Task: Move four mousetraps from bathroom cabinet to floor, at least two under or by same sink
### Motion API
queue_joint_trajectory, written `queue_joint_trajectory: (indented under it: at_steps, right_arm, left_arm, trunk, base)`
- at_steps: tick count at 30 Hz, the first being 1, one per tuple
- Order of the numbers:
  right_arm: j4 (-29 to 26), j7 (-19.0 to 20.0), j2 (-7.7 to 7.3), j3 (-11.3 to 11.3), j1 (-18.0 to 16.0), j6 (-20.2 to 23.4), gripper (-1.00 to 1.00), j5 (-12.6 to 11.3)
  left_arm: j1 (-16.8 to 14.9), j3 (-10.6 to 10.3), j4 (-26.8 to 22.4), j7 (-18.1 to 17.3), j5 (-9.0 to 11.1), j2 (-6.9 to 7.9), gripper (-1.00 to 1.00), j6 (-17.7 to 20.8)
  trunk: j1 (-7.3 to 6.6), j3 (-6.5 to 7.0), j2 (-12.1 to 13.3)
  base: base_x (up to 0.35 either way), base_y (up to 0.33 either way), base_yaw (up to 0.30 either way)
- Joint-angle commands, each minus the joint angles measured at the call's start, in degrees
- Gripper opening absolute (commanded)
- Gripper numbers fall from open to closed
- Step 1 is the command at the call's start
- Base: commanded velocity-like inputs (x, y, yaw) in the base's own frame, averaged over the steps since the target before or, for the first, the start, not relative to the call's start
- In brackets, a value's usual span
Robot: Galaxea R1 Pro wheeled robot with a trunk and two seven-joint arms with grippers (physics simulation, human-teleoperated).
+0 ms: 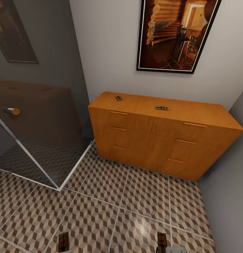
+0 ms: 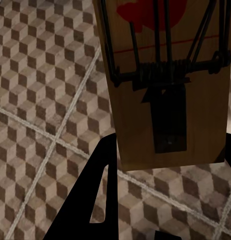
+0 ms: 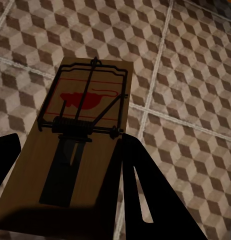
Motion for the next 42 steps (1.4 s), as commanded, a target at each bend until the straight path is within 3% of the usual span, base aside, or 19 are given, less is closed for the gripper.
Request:
queue_joint_trajectory:
  at_steps: [1,42]
  right_arm:
    - [0.07,-0.27,0.01,0.19,-0.04,-0.03,-1.00,0.37]
    - [0.07,-0.27,0.01,0.19,-0.04,-0.03,-1.00,0.37]
  left_arm:
    - [-0.07,-0.47,0.18,0.46,0.01,-0.03,-1.00,-0.20]
    - [-0.06,-0.47,0.18,0.46,-0.02,-0.03,-1.00,-0.21]
  trunk:
    - [0.00,-0.04,-0.02]
    - [0.00,-0.04,-0.02]
  base:
    - [0.000,0.000,0.000]
    - [0.000,0.000,0.000]
